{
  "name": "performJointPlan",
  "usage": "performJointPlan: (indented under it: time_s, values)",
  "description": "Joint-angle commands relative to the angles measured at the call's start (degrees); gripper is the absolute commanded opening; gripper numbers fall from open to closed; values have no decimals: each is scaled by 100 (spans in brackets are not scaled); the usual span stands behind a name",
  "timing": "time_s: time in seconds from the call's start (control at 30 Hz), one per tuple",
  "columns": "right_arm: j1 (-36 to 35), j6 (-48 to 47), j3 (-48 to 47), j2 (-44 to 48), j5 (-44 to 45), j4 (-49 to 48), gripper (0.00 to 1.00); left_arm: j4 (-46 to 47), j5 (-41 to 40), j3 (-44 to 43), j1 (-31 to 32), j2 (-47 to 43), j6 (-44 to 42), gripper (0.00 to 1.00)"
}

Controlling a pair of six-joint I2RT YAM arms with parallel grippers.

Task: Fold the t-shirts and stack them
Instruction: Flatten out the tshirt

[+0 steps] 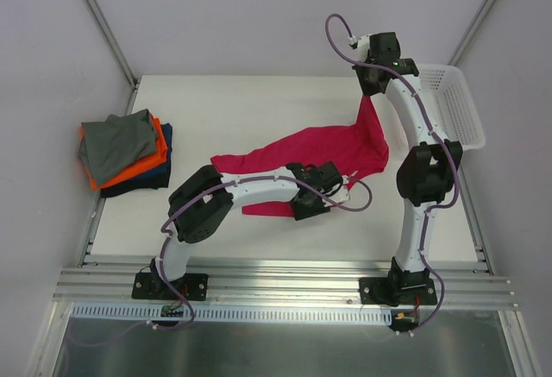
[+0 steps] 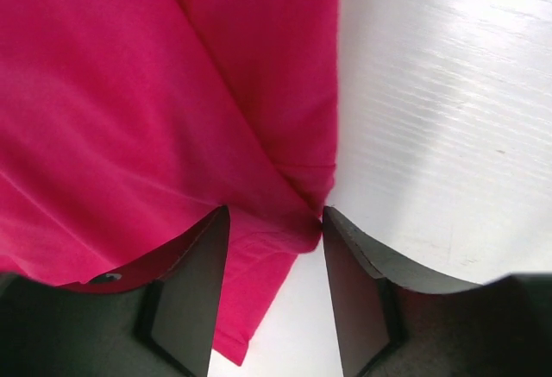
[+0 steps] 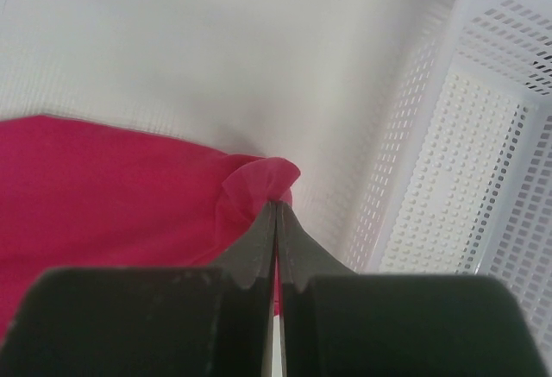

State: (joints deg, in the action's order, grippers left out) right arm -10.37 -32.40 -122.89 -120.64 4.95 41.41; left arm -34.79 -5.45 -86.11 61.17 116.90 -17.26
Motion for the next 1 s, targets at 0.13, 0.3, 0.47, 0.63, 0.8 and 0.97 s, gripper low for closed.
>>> performJointPlan:
  time_s: [0.13,0.3,0.47,0.63,0.8,0.97]
  values:
    - [-53,-3,-183,269,129,-133,0,-72,-17,-275,-351,-115,-6,20]
    - [-53,-47,-165,260,199,-151,0,-90,106,-231,-439,-124,20,0]
    - [-79,-82,-200,287,252,-177,0,-134,-192,-407,-632,-325,-23,0]
    - [-114,-108,-218,348,278,-203,0,-143,-544,-819,-1412,-546,-401,0]
    - [-158,-108,-270,418,314,-212,0,-143,-711,-1547,-2099,-292,-700,0]
    - [-255,-117,-271,462,305,-203,0,-178,-1124,-2164,-2276,183,-797,90]
